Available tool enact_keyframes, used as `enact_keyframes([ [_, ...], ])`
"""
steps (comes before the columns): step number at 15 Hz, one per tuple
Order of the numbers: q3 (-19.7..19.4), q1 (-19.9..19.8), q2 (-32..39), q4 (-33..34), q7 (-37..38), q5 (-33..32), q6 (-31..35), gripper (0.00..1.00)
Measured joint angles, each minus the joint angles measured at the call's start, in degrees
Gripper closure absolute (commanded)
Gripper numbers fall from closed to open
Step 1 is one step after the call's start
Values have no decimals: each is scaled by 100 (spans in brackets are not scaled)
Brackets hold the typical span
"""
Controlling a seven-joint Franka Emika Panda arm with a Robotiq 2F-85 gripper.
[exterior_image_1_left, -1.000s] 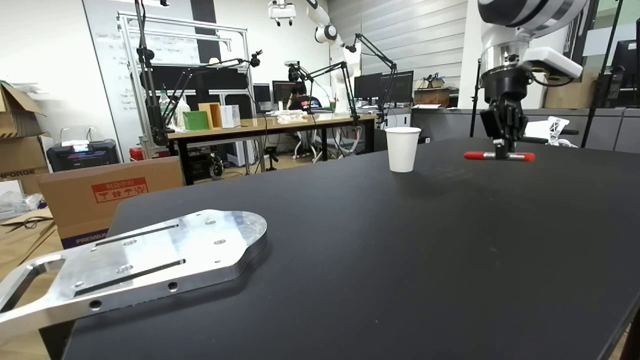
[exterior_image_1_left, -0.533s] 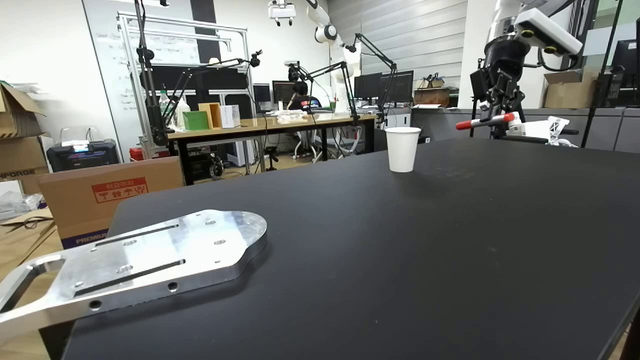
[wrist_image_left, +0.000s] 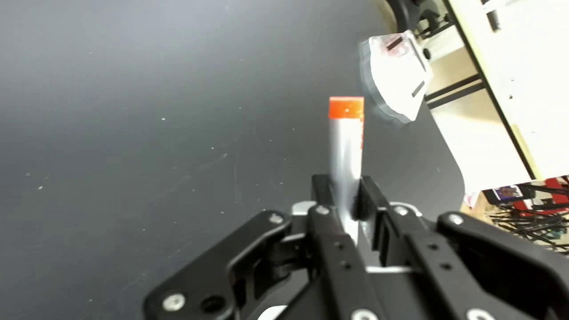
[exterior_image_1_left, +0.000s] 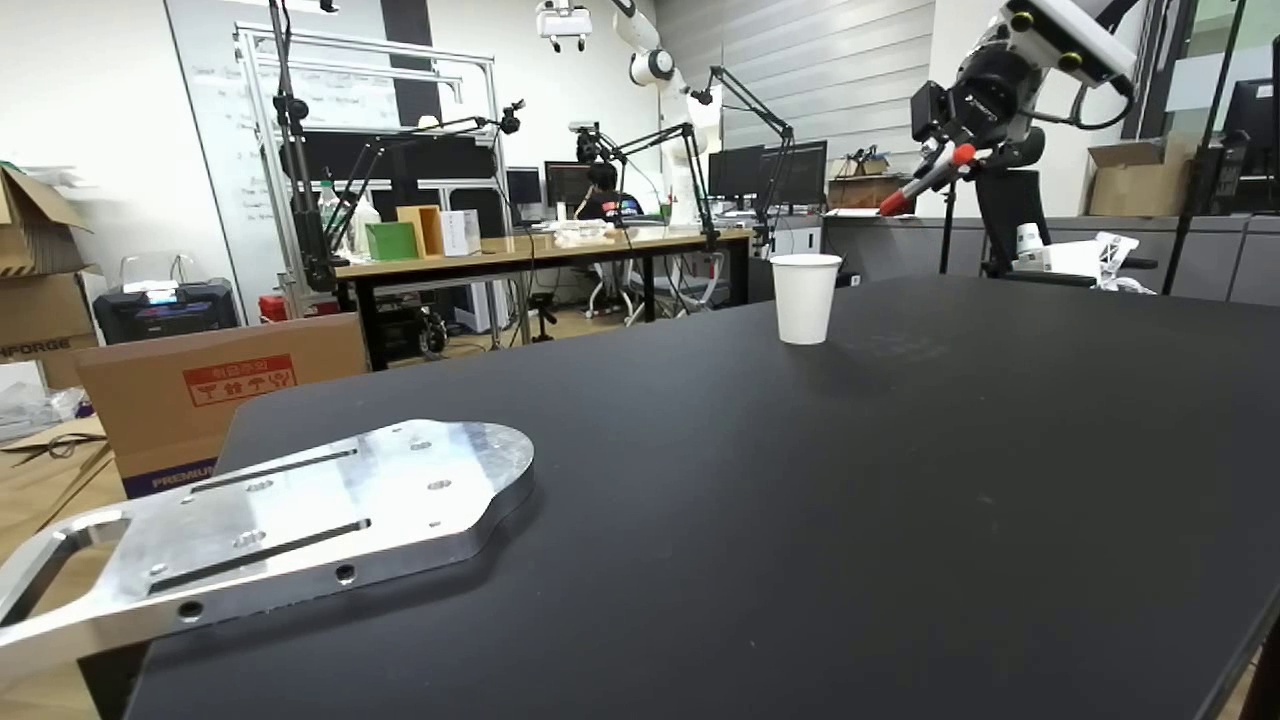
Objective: Pick up the pen from the table and put it in the white cup.
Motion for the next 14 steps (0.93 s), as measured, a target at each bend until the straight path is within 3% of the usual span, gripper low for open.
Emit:
enact_keyframes([
  [6, -24, -90, 763, 1161, 719, 1009, -424, 95],
  [14, 12, -408, 1764, 2671, 1604, 1619, -1021, 95],
])
